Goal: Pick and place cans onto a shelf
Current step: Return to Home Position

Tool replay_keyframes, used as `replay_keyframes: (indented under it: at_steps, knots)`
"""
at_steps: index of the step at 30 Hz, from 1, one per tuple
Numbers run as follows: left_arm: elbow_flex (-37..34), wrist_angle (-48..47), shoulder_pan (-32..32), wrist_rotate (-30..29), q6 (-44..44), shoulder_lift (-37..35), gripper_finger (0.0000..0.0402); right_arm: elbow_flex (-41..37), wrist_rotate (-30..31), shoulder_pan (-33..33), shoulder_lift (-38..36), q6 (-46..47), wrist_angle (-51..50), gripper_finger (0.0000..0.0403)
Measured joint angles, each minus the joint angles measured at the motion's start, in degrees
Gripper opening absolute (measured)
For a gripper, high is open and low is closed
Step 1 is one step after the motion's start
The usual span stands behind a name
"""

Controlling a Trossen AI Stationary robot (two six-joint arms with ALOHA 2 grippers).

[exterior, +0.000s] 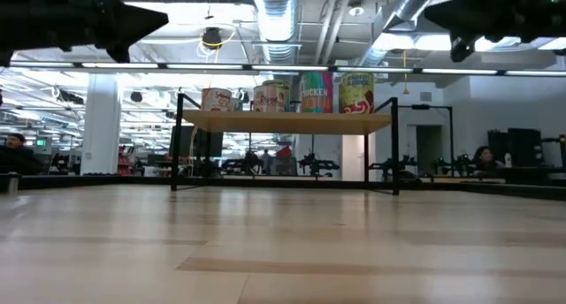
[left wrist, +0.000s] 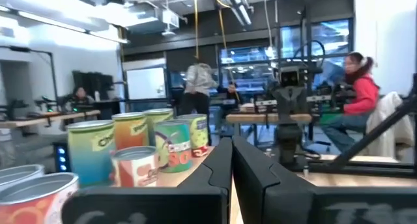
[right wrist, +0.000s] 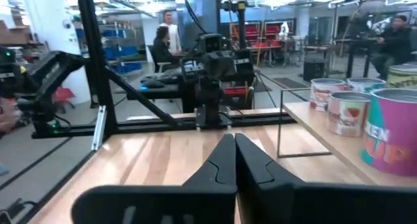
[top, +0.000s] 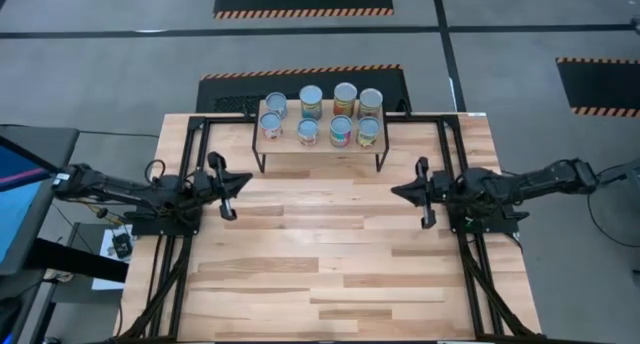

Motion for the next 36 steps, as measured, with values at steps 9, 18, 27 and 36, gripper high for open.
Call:
replay_keyframes:
  at_steps: [9,18,27,36]
  knots:
    - [-1.13,1.74,1.75,-1.73,2.72,0.02,0.0000,-0.52,-3.60,-5.13,-11.72,-1.12,-6.72,0.0012]
    - [-1.79,-2.86,2.14,-0.29,-4.12,0.07,0.0000,-5.69,-9.15,-5.27,-19.44,5.97,-14.77,0.0013]
    - [-1.83,-3.71,2.14,0.62,-4.75,-0.24,0.0000,-12.04,-7.56,-4.73,-22.96,5.66,-9.93,0.0008]
    - [-1.89,-4.23,2.14,-1.66,-5.13,-0.24,0.0000,-10.98,-7.54,-5.54,-26.37,3.95,-16.83,0.0005]
